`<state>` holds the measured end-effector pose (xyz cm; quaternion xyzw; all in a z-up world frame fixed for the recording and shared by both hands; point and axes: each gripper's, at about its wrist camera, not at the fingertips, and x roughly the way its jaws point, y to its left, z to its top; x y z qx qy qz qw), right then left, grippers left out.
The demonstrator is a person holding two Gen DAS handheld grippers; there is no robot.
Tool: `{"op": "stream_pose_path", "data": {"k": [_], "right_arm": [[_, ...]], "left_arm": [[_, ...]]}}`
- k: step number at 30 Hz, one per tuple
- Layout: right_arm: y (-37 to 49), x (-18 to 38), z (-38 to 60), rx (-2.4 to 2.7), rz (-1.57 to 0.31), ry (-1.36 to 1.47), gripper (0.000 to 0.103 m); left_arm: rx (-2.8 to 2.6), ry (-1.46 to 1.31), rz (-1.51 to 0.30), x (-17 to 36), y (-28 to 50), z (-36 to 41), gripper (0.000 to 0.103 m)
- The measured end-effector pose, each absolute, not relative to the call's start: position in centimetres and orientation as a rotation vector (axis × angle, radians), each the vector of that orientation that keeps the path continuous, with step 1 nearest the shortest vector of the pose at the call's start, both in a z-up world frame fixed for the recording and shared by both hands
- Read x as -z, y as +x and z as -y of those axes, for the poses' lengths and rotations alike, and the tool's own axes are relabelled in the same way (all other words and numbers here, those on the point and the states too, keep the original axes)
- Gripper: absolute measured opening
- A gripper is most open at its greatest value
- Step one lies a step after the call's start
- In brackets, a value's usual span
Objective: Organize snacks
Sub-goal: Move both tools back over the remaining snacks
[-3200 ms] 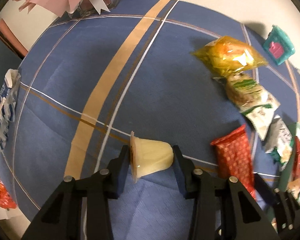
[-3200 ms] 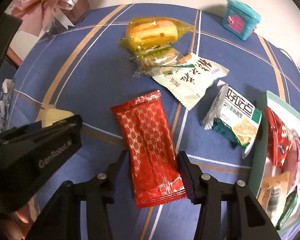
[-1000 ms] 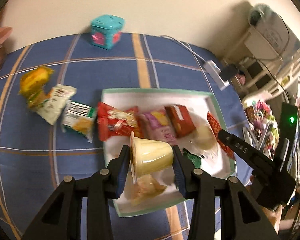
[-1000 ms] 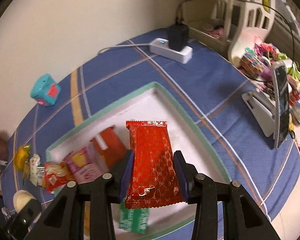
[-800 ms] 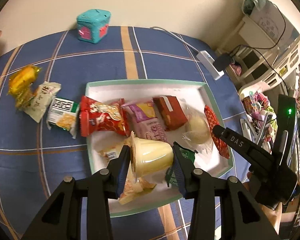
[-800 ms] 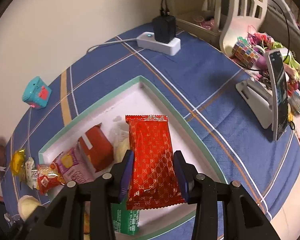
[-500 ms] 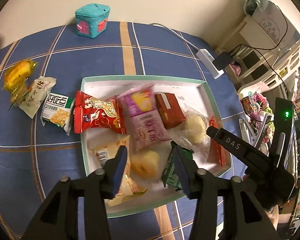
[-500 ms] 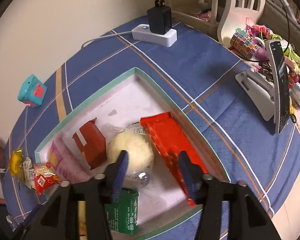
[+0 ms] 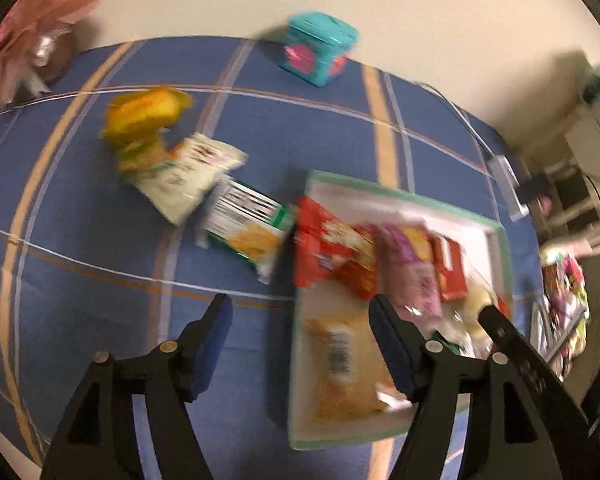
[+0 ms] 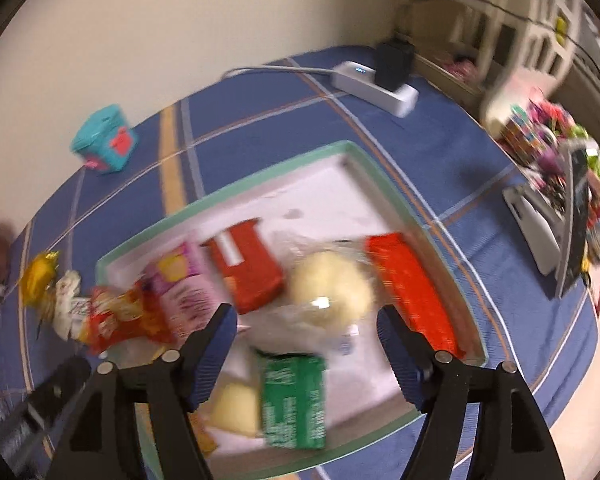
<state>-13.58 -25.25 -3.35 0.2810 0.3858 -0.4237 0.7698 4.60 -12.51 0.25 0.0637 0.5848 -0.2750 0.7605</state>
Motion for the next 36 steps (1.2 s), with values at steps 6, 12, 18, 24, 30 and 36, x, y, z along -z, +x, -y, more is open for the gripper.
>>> {"op": "stream_pose_path", "data": {"k": [6, 12, 18, 24, 30, 36], "right_arm": [[-11.0, 2.4, 22.2, 0.823, -0.836, 0.548, 0.076], [-9.0, 2.6, 20.2, 0.782, -0.868, 0.485, 0.091], [-8.4, 3.0, 19.7, 0.768, -0.880, 0.475, 0.103], [-7.8, 3.4, 19.3, 0.757, -0.891, 0.473, 0.103], [-6.7, 2.9, 18.3, 0.714, -0.865, 0.499, 0.103], [-4.5, 2.3, 16.6, 0.690, -0.865, 0.491, 0.103]], "left_arm": [[0.476, 0.152, -1.212, -1.1, 7.8, 9.2, 0.079], [0.339, 0.170, -1.190, -0.7, 10.9, 5.7, 0.085], [0.267, 0.172, -1.182, -0.3, 12.5, 3.2, 0.088], [0.240, 0.205, -1.137, -0.4, 12.9, 2.6, 0.098], [0.230, 0.201, -1.118, -0.5, 13.5, 2.2, 0.101], [0.213, 0.192, -1.080, -0.8, 14.0, 1.3, 0.102]]}}
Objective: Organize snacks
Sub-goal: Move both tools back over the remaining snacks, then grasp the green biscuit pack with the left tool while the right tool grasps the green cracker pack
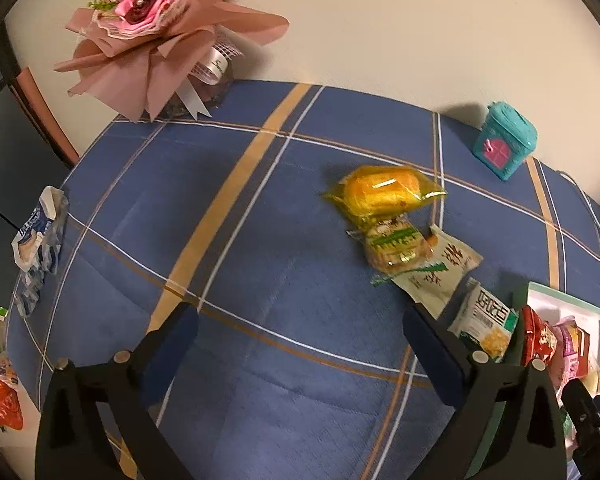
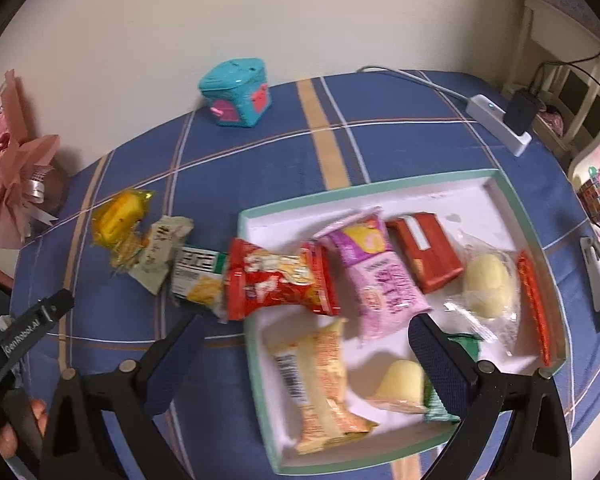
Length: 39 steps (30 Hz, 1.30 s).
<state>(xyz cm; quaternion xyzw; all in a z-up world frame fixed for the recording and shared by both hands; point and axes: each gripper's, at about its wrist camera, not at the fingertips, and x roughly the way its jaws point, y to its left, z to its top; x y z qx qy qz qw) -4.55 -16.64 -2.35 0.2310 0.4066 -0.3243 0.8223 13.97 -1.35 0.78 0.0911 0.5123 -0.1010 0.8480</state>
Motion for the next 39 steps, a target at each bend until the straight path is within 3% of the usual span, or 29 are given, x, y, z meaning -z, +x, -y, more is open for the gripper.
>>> {"op": "stream_pose_path", "data": {"k": [17, 27, 39], "right_arm": [[3.0, 3.8, 11.5, 0.488, -0.894, 0.406, 0.102], [6.1, 4.8, 12.5, 0.466, -0.912, 0.426, 0.080], [7.5, 7.2, 15.5, 0.519, -0.970, 0.500, 0.076]], "left_arm": [[0.128, 0.075, -1.157, 0.9, 16.9, -2.0, 0.102], [0.148, -0.001, -1.174, 1.6, 19.1, -2.5, 0.102], [0.187, 0.017, -1.209, 3.2, 19.7, -0.6, 0.102]]}}
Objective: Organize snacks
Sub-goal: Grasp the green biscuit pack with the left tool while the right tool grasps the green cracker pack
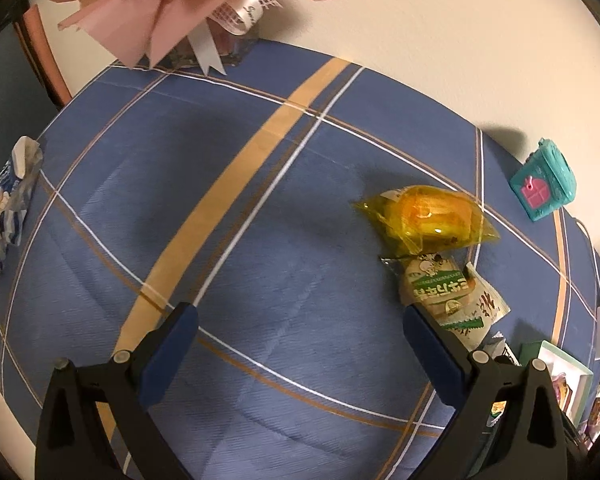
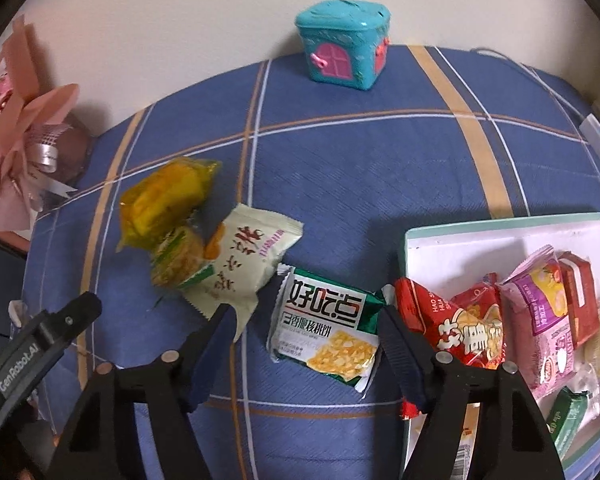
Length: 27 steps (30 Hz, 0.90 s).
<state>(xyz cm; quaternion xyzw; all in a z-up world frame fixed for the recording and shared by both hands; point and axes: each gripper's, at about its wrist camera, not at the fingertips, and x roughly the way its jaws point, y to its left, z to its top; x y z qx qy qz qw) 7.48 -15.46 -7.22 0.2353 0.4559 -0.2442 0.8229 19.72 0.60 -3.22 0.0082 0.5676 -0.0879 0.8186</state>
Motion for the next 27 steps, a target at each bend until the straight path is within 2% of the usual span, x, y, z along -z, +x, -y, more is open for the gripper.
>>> {"op": "stream_pose_path", "data": {"k": [9, 27], "right_arm": [[7.6, 7.2, 16.1, 0.466, -0.972, 0.546, 0.071], [8.3, 8.0, 17.2, 0.476, -0.990, 0.592, 0.071]], "left_arm": [[0.237, 0.028, -1.214, 3.3, 19.6, 0.9, 0.102], [0.245, 0.032, -1.215, 3.6, 19.4, 0.9, 0.102]]}}
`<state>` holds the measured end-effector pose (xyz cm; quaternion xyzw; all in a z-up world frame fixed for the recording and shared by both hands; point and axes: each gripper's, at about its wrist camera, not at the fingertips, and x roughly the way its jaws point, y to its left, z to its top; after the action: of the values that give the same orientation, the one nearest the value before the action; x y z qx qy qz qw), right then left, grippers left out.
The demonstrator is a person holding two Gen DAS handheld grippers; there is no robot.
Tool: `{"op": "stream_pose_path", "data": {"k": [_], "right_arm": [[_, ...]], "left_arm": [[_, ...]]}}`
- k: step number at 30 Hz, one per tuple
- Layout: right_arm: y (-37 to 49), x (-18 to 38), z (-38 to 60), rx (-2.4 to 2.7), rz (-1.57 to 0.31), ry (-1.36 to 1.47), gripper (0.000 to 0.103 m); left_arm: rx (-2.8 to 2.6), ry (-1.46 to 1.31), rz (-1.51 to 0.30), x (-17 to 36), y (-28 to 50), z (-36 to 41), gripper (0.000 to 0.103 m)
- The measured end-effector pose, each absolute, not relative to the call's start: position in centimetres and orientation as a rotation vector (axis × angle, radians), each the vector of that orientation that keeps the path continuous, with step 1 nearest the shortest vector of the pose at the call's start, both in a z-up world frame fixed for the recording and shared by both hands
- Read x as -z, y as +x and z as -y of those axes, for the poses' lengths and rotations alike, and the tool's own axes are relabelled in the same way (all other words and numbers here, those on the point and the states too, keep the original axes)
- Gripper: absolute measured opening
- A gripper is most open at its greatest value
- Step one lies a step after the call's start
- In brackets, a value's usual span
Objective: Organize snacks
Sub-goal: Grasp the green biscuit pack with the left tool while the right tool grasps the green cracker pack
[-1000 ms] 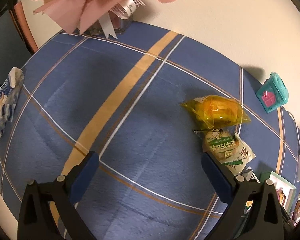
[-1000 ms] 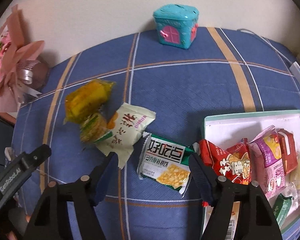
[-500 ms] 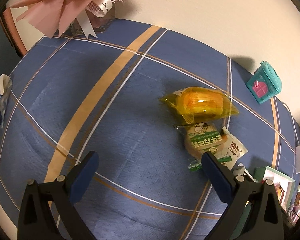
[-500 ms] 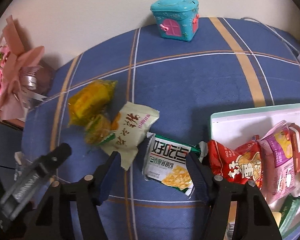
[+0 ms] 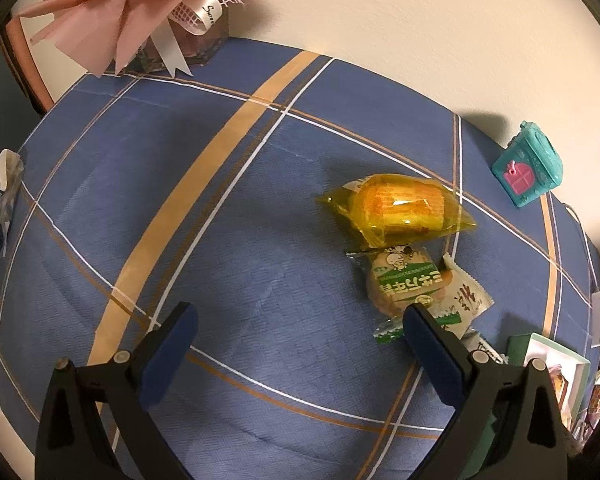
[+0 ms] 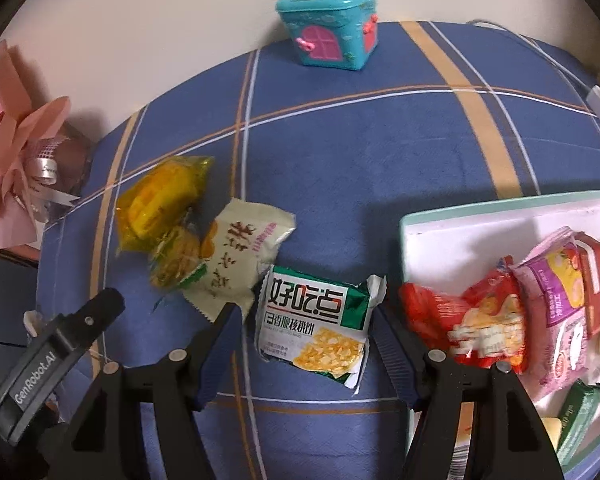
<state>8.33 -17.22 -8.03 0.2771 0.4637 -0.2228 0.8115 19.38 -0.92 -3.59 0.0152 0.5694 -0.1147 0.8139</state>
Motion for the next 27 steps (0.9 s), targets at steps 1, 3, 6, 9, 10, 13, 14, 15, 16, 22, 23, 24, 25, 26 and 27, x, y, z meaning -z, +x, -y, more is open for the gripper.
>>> {"op": "stream_pose_path", "data": {"k": [1, 3, 6, 9, 10, 13, 14, 15, 16, 22, 23, 24, 25, 26, 27], "right_arm": [[8.2, 8.0, 17.0, 0.482, -0.990, 0.584, 0.071], [8.2, 8.3, 16.9, 0.500, -0.995, 0.564, 0.071], [8.7, 9.1, 16.8, 0.486, -1.015, 0.568, 0.069], [8.9, 9.0, 17.0, 0.507, -1.019, 0.540, 0.060], [9.0, 8.9, 17.1, 0.509, -1.016, 0.537, 0.059], [9.0, 8.7, 17.4, 0.515, -1.006, 0.519, 0.056], [9.0, 8.7, 17.5, 0.515, -1.003, 0.518, 0.056], [9.0, 8.8, 17.7, 0.512, -1.002, 0.520, 0.055], [9.1, 8.7, 17.7, 0.510, -1.001, 0.521, 0.055], [9.5, 8.7, 18.2, 0.507, -0.995, 0.511, 0.055], [9.6, 8.7, 18.2, 0.506, -0.995, 0.510, 0.055], [9.6, 8.7, 18.2, 0.505, -0.994, 0.509, 0.055], [9.6, 8.7, 18.2, 0.505, -0.994, 0.509, 0.055], [9.6, 8.7, 18.2, 0.506, -0.994, 0.509, 0.055], [9.6, 8.8, 18.2, 0.506, -0.994, 0.508, 0.054]], "left_arm": [[0.244, 0.032, -1.213, 3.5, 19.3, 1.1, 0.102], [0.258, 0.030, -1.207, 3.3, 19.2, 1.7, 0.102], [0.291, 0.013, -1.214, 3.3, 19.3, 2.8, 0.102], [0.300, 0.006, -1.209, 3.4, 19.4, 3.9, 0.102], [0.305, 0.004, -1.206, 3.4, 19.5, 4.4, 0.102], [0.321, 0.000, -1.201, 3.8, 19.7, 5.4, 0.102], [0.326, 0.005, -1.202, 4.0, 19.8, 5.8, 0.101], [0.331, 0.011, -1.204, 4.3, 19.9, 6.2, 0.098], [0.336, 0.015, -1.203, 4.5, 20.0, 6.5, 0.091], [0.348, 0.029, -1.192, 5.3, 20.3, 7.4, 0.070], [0.351, 0.028, -1.194, 5.4, 20.4, 7.4, 0.066], [0.357, 0.024, -1.196, 5.5, 20.4, 7.5, 0.058], [0.360, 0.020, -1.199, 5.6, 20.4, 7.5, 0.051], [0.356, 0.019, -1.199, 5.6, 20.5, 7.5, 0.051], [0.359, 0.017, -1.199, 5.5, 20.5, 7.5, 0.051]]}}
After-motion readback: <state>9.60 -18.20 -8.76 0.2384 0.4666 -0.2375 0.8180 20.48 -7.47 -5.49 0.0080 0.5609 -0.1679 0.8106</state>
